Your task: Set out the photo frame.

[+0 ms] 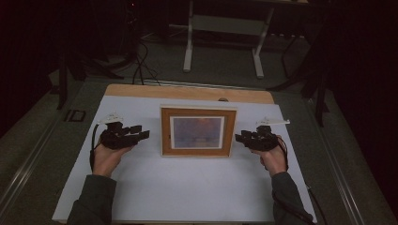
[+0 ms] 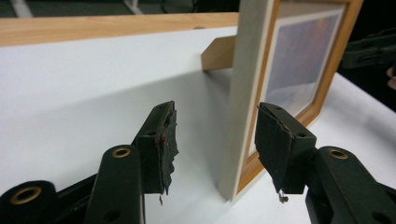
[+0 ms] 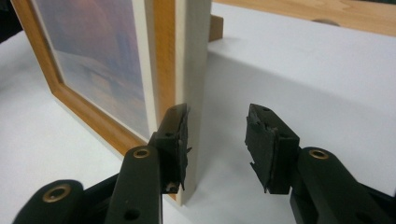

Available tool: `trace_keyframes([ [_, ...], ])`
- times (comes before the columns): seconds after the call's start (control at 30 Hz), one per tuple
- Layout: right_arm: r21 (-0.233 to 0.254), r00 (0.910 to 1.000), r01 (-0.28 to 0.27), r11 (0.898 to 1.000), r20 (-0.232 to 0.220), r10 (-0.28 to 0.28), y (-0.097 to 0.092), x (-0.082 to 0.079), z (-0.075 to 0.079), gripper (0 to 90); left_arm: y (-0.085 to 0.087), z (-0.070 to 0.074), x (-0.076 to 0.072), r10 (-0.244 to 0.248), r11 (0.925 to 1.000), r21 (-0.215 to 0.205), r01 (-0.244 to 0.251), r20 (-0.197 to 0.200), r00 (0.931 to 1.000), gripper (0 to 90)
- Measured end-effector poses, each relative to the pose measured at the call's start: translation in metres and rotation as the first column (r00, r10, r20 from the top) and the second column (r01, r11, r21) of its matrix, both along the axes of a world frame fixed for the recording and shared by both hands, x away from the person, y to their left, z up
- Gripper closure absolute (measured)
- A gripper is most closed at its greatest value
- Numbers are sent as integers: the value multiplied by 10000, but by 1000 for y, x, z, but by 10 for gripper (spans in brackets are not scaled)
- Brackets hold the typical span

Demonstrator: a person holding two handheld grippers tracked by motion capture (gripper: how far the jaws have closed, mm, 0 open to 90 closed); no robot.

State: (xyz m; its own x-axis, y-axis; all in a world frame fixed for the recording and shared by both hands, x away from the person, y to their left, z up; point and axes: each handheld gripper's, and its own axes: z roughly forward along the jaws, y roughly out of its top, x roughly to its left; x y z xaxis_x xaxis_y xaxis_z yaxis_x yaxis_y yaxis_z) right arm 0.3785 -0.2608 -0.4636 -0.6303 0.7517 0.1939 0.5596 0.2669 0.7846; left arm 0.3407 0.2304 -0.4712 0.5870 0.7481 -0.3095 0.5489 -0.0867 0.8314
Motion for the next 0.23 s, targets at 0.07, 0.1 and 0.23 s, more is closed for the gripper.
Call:
trace_keyframes([
  [0.07,-34,10000,17,10000,-59,-17,-2,0,-2,581,1,-4,-4,199,9998,86,-197,-217,9996,501],
  [0.1,-53,10000,16,10000,-67,-16,-3,0,-3,581,0,-6,-6,307,9992,256,-300,-290,9991,501],
  [0.23,-315,9997,98,9995,-199,-104,-6,0,-9,582,-3,-15,-13,572,9934,1022,-524,-448,9974,501],
])
